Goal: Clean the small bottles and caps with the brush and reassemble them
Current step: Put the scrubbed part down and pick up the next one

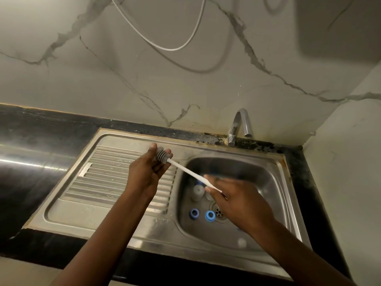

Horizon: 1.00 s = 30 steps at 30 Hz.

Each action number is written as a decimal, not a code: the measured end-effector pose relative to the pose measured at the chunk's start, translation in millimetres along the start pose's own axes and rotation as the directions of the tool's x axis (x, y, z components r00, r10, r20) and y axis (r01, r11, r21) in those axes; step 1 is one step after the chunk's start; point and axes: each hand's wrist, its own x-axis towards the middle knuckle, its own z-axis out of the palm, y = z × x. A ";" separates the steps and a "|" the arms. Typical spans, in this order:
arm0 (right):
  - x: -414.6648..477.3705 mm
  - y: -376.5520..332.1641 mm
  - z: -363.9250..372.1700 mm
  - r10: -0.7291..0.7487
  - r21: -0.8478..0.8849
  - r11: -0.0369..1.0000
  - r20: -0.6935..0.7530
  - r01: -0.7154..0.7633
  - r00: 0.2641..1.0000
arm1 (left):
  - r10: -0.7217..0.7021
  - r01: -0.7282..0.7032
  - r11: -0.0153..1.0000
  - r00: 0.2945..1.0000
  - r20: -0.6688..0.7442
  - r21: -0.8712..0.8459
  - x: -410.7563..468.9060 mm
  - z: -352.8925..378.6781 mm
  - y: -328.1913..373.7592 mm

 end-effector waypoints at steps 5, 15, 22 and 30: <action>4.0 -13.3 -10.1 0.149 0.698 0.347 0.618 -0.626 0.772 | 0.025 -0.016 0.999 0.976 0.216 -0.041 4.3 -5.8 5.9; 8.8 1.8 -17.5 0.128 0.367 0.906 0.242 -0.212 0.962 | -0.043 0.057 0.996 0.984 0.175 -0.074 8.8 6.1 -0.3; 4.8 34.7 -16.6 -0.337 -0.584 0.753 0.051 0.302 0.940 | -0.004 0.004 1.000 1.000 -0.029 0.004 7.1 21.7 -8.5; 14.2 6.0 -24.3 0.104 0.730 0.400 0.565 -0.555 0.818 | 0.055 -0.028 0.991 0.975 0.213 -0.130 9.6 23.9 1.8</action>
